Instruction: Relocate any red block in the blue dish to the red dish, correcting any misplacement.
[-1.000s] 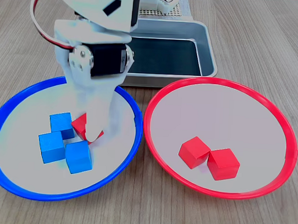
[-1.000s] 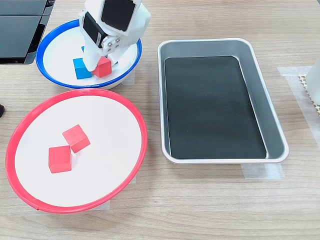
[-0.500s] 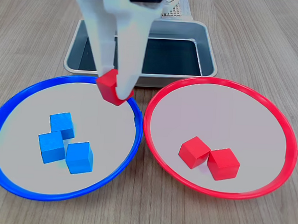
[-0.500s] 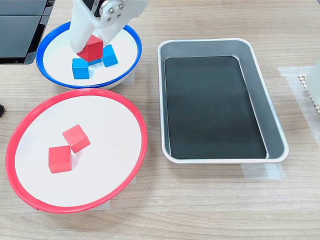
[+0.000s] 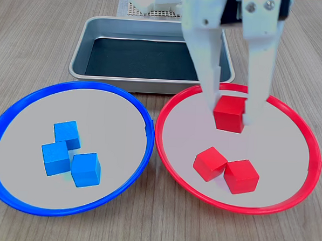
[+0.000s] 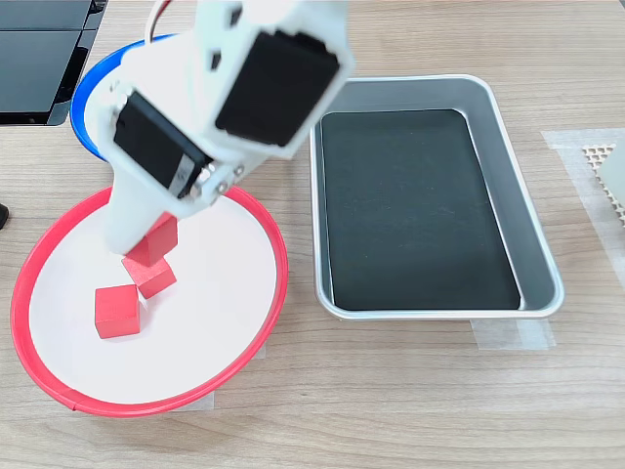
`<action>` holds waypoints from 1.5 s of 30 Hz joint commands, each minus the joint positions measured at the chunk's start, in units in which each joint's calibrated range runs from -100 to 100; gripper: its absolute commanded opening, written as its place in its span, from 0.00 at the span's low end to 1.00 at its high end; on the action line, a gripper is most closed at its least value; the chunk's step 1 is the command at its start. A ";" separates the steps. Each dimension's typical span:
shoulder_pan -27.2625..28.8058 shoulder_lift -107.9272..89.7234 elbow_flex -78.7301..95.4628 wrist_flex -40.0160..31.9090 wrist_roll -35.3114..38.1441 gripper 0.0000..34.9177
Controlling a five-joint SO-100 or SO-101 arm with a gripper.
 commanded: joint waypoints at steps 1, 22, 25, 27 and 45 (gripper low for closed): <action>-1.30 0.99 0.03 -1.26 -0.05 0.01; -1.30 7.38 0.31 -2.91 0.24 0.05; -1.30 7.47 0.31 -2.66 0.10 0.19; -1.12 7.47 0.12 -2.17 0.10 0.26; 0.48 0.31 0.21 -0.93 0.44 0.29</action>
